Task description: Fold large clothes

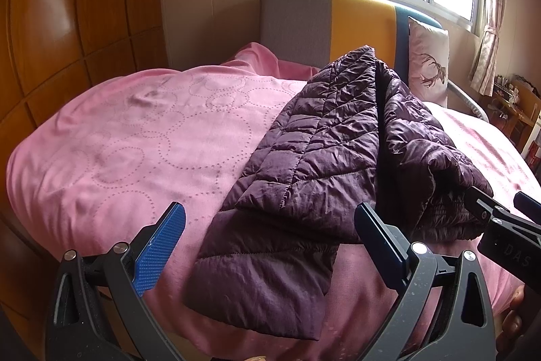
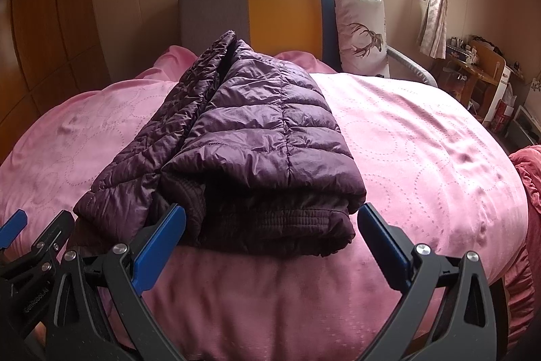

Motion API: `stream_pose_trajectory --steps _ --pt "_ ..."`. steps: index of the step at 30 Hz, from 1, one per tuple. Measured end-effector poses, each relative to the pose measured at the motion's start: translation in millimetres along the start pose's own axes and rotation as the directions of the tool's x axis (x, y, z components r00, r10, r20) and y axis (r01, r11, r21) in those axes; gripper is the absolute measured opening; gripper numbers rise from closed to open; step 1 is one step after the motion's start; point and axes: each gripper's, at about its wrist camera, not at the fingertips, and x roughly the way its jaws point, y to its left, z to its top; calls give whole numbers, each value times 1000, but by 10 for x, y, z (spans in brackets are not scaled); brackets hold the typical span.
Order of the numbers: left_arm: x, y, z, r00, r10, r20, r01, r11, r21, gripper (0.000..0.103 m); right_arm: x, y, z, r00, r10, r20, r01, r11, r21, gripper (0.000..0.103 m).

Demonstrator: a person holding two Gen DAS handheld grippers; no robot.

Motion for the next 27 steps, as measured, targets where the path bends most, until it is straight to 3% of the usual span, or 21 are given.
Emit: stream_pose_trajectory --steps 10,14,16,18,21,23,27 --pt "29 6 -11 1000 1 -11 -1 1000 -1 99 -4 6 -5 1000 11 -1 -11 1000 -5 101" --pt "82 54 -43 1000 4 -25 -4 1000 4 99 -29 47 33 997 75 14 -74 997 -25 101" --pt "129 138 -56 999 4 -39 -4 1000 2 99 -40 102 92 990 142 15 -141 989 -44 95" --pt "169 294 -65 999 12 -48 -13 1000 -23 99 -32 198 186 977 212 7 -210 974 -80 79" --pt "227 598 -105 997 51 -57 -56 996 -76 99 47 407 376 944 330 -23 -330 936 -121 66" --pt "269 785 -132 995 63 -80 -72 991 -116 99 179 578 482 925 376 -63 -381 915 -134 66" --pt "317 1089 -205 991 44 -128 -70 975 -209 99 634 988 584 925 335 -177 -365 914 -177 66"
